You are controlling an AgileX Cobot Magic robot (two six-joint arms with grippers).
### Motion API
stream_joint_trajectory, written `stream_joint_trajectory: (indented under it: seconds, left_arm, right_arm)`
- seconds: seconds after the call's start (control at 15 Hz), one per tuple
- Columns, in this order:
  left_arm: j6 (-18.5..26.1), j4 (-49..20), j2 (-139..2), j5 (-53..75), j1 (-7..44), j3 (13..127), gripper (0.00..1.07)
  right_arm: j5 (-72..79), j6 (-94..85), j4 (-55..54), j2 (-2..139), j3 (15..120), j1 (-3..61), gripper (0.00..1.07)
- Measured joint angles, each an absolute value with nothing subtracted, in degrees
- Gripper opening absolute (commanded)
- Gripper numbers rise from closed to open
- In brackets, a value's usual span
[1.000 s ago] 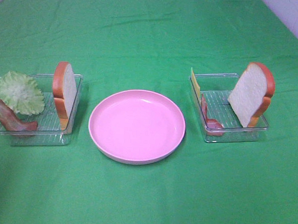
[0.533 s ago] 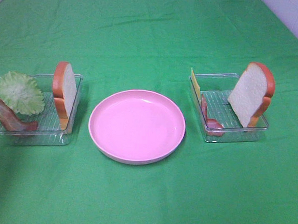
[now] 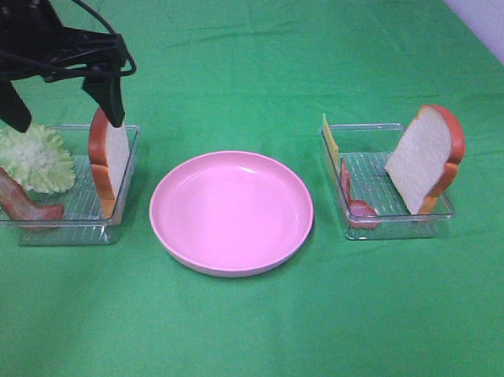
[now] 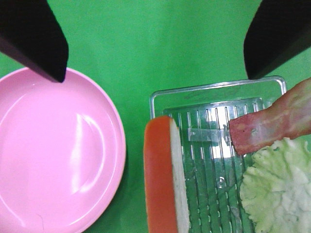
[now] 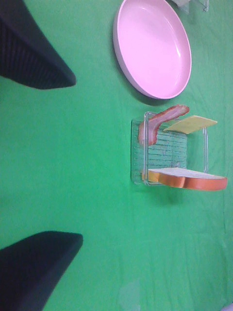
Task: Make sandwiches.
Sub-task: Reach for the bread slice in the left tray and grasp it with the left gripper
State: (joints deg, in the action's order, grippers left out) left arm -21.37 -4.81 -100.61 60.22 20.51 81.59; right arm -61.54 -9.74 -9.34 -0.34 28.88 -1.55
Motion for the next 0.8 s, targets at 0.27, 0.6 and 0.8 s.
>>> stream_joint_trajectory:
  seconds: [0.27, 0.6, 0.8]
  left_arm:
    - [-23.2, -3.4, -108.7, 62.3, 20.7, 88.2, 0.89]
    - [-23.3, -0.3, -117.2, 62.3, 20.7, 92.4, 0.7]
    - [-23.3, 1.0, -117.7, 61.0, 20.7, 92.4, 0.29]
  right_arm:
    - [-61.5, -9.7, -9.3, -0.3, 28.9, -1.5, 0.76]
    - [-61.5, -9.7, -9.3, -0.3, 28.9, -1.5, 0.76]
    - [-61.5, -9.7, -9.3, -0.3, 28.9, -1.5, 0.76]
